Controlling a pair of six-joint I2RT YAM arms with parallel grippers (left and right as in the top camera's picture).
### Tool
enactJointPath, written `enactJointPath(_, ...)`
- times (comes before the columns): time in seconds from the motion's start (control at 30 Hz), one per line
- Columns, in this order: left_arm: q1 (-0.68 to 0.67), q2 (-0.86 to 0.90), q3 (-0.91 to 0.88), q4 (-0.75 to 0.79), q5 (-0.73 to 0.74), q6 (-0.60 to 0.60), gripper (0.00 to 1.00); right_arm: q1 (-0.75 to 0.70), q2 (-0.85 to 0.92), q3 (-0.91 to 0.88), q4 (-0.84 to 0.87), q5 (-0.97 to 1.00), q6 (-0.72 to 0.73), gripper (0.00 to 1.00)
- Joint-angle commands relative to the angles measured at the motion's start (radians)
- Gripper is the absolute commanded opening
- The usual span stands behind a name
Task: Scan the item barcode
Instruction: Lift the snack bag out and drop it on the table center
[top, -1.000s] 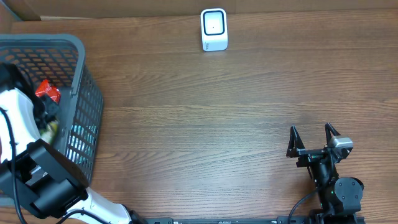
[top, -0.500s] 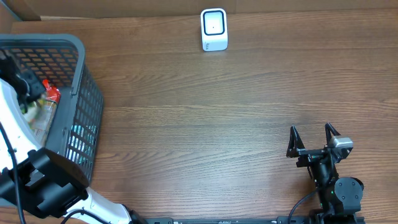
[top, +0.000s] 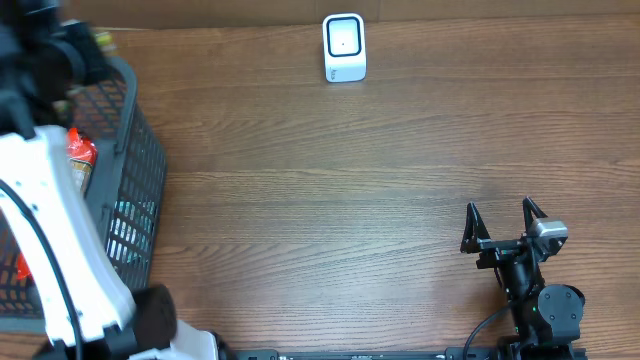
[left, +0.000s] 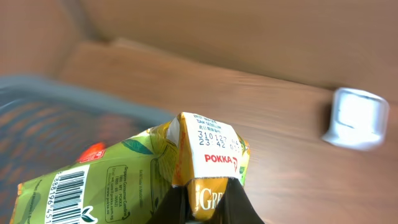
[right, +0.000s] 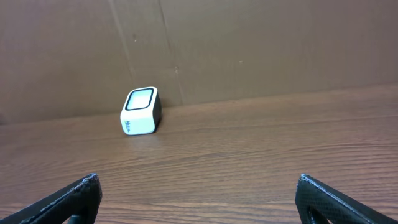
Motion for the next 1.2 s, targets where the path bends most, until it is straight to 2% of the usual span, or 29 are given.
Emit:
enactJointPath(0.0,-0.204,-0.083,0.041,-0.033,-0.069,-0.023,0.04,0.008,-0.011,-0.011,0.004,0.005,0.003,1.00)
enactJointPath(0.17,-0.473,-0.049,0.006,-0.113,-0.098,-0.049,0.04,0.008,-0.012,-0.011,0.003,0.005,0.003,1.00)
enactJointPath(0.3,-0.579,0.016,-0.075,-0.138,-0.094,-0.095,0.05,0.008,-0.011,-0.011,0.004,0.005,0.003,1.00)
enactJointPath(0.57,-0.691,0.208,-0.348,-0.023,0.051,-0.144,0.04,0.008,-0.011,-0.011,0.003,0.005,0.003,1.00)
enactJointPath(0.67,-0.715,0.296,-0.417,0.016,0.056,-0.177,0.04,0.008,-0.012,-0.011,0.003,0.005,0.003,1.00)
enactJointPath(0.93,-0.753,0.485,-0.449,0.037,0.063,-0.178,0.05,0.008,-0.011,-0.011,0.004,0.005,0.003,1.00)
enactJointPath(1.0,-0.753,0.498,-0.449,0.037,0.063,-0.178,0.13,0.008,-0.011,-0.011,0.004,0.005,0.002,1.00)
enactJointPath(1.1,-0.752,0.494,-0.442,0.042,0.061,-0.178,0.34,0.008,-0.011,-0.011,0.004,0.005,0.003,1.00)
enactJointPath(1.17,-0.745,0.491,-0.414,0.026,0.060,-0.178,0.43,0.008,-0.011,-0.011,0.004,0.005,0.003,1.00)
